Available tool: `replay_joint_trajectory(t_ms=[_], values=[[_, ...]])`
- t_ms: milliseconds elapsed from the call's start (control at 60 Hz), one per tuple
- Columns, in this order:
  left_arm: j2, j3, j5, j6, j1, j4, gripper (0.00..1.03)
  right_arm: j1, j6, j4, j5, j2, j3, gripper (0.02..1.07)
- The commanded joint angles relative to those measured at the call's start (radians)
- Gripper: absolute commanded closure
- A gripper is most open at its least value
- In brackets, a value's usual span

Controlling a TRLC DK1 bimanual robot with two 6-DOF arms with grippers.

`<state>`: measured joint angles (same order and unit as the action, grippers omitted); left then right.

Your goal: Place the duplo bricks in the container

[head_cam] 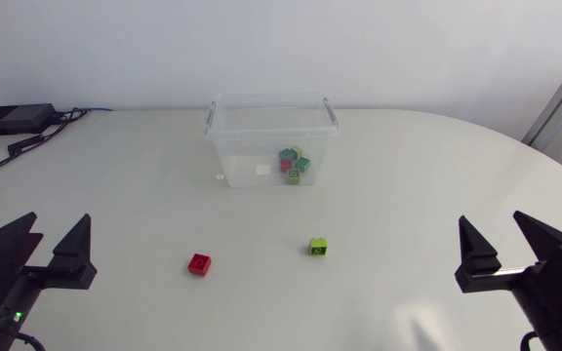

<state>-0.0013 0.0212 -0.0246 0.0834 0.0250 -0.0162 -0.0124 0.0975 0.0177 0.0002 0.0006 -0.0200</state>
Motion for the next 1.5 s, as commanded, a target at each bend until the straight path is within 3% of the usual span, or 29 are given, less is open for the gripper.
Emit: replay_joint_trajectory(t_ms=[0,633,667,700,717,733,750,767,867,900,917,933,950,967,983,1000,1333,1483], values=[[-0.011,-0.018,-0.001,0.007,-0.005,0.007,0.04,-0.008,-0.019,-0.013,-0.005,-0.005,0.020,0.06],[-0.011,-0.018,-0.001,0.007,-0.008,0.005,0.04,-0.018,-0.019,-0.007,-0.005,-0.002,0.020,0.08],[-0.011,-0.018,-0.001,0.007,-0.008,0.005,0.04,-0.018,-0.021,-0.005,-0.005,-0.001,0.020,0.15],[-0.011,-0.018,-0.001,0.007,-0.007,0.005,0.04,-0.017,-0.022,-0.005,-0.005,-0.001,0.020,0.31],[-0.011,-0.018,-0.001,0.007,-0.007,0.005,0.04,-0.017,-0.022,-0.005,-0.005,-0.001,0.020,0.33],[-0.011,-0.018,-0.001,0.007,-0.007,0.005,0.04,-0.018,-0.024,-0.007,-0.005,-0.004,0.020,0.63],[-0.011,-0.018,-0.001,0.007,-0.007,0.005,0.04,-0.020,-0.024,-0.009,-0.005,-0.005,0.020,0.78],[-0.011,-0.018,-0.001,0.007,-0.005,0.005,0.04,-0.023,-0.024,-0.015,-0.005,-0.007,0.020,1.07],[-0.011,-0.018,-0.001,0.007,-0.005,0.004,0.04,-0.004,-0.041,-0.021,-0.002,-0.007,0.022,1.02],[-0.011,-0.018,-0.001,0.007,-0.005,0.004,0.04,-0.006,-0.039,-0.025,0.000,-0.008,0.023,0.94],[-0.011,-0.018,-0.001,0.007,-0.007,0.004,0.04,-0.009,-0.038,-0.024,-0.003,-0.008,0.022,0.82],[-0.011,-0.018,-0.001,0.007,-0.007,0.005,0.04,-0.011,-0.036,-0.019,-0.006,-0.008,0.022,0.63],[-0.011,-0.018,-0.001,0.007,-0.007,0.004,0.04,-0.011,-0.036,-0.018,-0.006,-0.008,0.022,0.55],[-0.011,-0.018,-0.001,0.007,-0.007,0.005,0.04,-0.014,-0.036,-0.012,-0.006,-0.007,0.020,0.27],[-0.011,-0.018,-0.001,0.007,-0.007,0.005,0.04,-0.012,-0.038,-0.010,-0.006,-0.005,0.020,0.12],[-0.011,-0.018,-0.001,0.007,-0.007,0.005,0.04,-0.012,-0.038,-0.010,-0.006,-0.005,0.020,0.09],[-0.014,-0.014,-0.001,-0.005,-0.005,0.009,0.04,-0.018,-0.039,-0.030,0.001,-0.007,0.020,0.07],[0.043,0.115,-0.001,-0.085,0.009,-0.030,0.06,-0.063,-0.079,0.021,0.015,0.027,-0.064,0.07]])
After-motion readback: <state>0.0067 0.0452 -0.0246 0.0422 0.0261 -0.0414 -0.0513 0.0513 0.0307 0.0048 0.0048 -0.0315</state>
